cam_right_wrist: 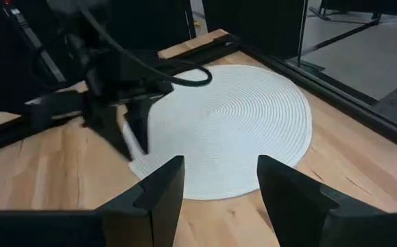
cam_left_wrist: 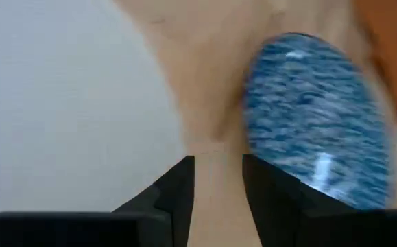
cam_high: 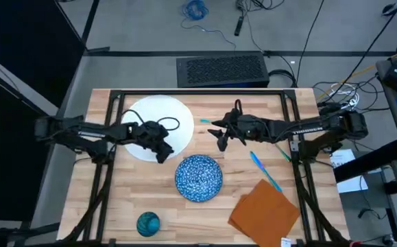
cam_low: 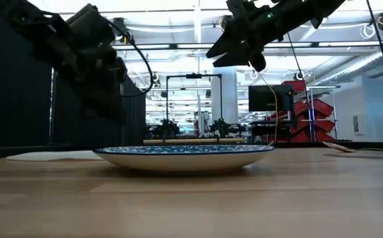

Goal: Set table place
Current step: Move the white tablemat to the center of the table

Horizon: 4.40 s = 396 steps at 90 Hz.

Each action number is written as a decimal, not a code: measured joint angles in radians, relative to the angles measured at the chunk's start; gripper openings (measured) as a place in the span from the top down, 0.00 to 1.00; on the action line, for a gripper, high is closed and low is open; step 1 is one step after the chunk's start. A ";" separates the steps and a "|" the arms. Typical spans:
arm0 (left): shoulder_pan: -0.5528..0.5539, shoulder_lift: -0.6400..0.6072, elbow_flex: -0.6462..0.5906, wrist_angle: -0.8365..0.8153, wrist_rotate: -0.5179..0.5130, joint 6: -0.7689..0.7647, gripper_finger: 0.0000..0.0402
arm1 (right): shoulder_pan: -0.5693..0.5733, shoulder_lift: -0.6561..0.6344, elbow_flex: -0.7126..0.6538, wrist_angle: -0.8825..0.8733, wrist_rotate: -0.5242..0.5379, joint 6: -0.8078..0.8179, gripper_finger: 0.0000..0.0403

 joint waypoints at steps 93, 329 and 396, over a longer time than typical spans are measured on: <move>-0.042 -0.032 0.021 -0.298 -0.077 0.169 0.96 | 0.000 -0.038 0.000 -0.014 0.001 0.003 0.58; -0.520 0.207 0.119 -0.268 0.075 0.025 1.00 | 0.015 -0.037 0.000 -0.027 -0.156 0.070 0.58; -0.536 0.351 0.201 -0.138 0.184 0.117 1.00 | 0.080 -0.041 0.000 -0.107 -0.153 0.179 0.58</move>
